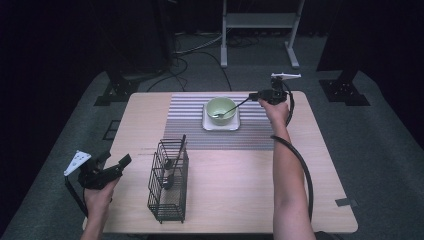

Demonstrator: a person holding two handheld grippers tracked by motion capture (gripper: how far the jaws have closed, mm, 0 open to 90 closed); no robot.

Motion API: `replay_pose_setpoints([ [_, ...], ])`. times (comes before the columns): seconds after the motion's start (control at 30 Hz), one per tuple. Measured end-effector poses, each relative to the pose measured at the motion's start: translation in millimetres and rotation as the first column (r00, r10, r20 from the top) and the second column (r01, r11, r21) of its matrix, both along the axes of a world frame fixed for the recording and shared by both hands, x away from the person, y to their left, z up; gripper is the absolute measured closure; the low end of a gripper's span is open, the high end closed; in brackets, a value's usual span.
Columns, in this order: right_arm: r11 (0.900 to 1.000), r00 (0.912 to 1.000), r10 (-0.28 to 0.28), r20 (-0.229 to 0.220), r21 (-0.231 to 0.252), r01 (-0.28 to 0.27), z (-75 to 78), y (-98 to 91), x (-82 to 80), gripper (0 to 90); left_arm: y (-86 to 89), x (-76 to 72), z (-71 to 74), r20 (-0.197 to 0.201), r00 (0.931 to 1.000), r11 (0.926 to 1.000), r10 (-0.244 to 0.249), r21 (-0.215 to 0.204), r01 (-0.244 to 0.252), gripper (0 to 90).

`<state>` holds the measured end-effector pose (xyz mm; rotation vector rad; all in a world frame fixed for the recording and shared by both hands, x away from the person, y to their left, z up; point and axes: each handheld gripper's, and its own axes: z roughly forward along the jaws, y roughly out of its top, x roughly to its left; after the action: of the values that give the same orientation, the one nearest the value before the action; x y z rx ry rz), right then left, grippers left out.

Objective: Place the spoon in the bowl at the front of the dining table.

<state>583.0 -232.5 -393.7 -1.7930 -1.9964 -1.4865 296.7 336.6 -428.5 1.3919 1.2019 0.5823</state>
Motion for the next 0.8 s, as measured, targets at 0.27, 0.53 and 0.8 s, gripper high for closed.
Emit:
replay_pose_setpoints([
  [0.27,0.9994,0.9995,0.027,0.014,-0.023,-0.027,10.8,-19.6,-13.2,48.0,-0.4,-0.1,-0.6,-0.005,1.0000,1.0000,0.002,0.002,-0.002,1.5],
  [0.53,0.9931,0.9941,0.104,0.029,-0.057,-0.102,15.2,-18.2,-34.9,27.9,-2.8,-0.3,0.2,-0.002,1.0000,1.0000,-0.003,0.003,0.003,1.5],
  [0.8,0.9857,0.9865,0.157,0.048,-0.070,-0.153,26.4,-18.8,-57.6,23.0,-2.8,-1.1,1.2,0.003,0.9999,0.9999,-0.010,0.002,0.010,1.5],
])
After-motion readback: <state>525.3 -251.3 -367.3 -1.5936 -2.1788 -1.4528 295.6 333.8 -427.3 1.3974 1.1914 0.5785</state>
